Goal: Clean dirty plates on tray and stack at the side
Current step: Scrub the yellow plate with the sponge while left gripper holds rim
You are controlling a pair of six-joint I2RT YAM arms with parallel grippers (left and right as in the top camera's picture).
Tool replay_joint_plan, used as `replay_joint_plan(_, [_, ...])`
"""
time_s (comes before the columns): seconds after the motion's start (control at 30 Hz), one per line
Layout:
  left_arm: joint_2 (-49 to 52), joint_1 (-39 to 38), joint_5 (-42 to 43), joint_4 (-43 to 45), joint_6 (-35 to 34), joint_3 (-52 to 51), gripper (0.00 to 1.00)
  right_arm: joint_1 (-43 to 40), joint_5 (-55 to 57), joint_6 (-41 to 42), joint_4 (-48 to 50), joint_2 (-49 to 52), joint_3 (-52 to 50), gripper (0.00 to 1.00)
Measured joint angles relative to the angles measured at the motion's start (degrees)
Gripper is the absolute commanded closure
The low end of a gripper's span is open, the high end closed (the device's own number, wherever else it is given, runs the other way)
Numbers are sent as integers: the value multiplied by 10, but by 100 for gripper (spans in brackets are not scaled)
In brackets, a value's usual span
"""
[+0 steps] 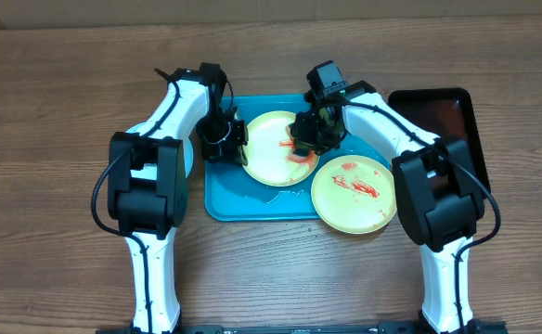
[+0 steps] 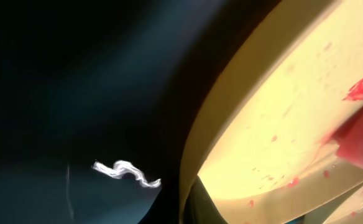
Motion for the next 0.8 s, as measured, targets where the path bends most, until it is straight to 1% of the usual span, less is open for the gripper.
replay_joint_plan(0.1, [0, 1, 2, 0, 2, 0, 95, 11, -24, 12, 23, 6, 0, 96])
replay_joint_plan(0.23, [0, 3, 6, 0, 11, -1, 96, 47, -38, 24, 44, 10, 0, 96])
replay_joint_plan(0.4, [0, 3, 7, 1, 14, -2, 96, 82, -47, 30, 46, 12, 0, 96])
replay_joint_plan(0.5, [0, 3, 8, 2, 15, -2, 96, 85, -49, 30, 38, 12, 0, 96])
replay_joint_plan(0.57, [0, 3, 9, 2, 15, -3, 95, 79, -50, 27, 17, 12, 4, 96])
replay_joint_plan(0.67, [0, 3, 10, 3, 15, -3, 96, 64, -32, 12, -54, 14, 25, 96])
replay_joint_plan(0.8, [0, 7, 14, 4, 15, -4, 96, 39, 40, -13, -143, 17, 65, 96])
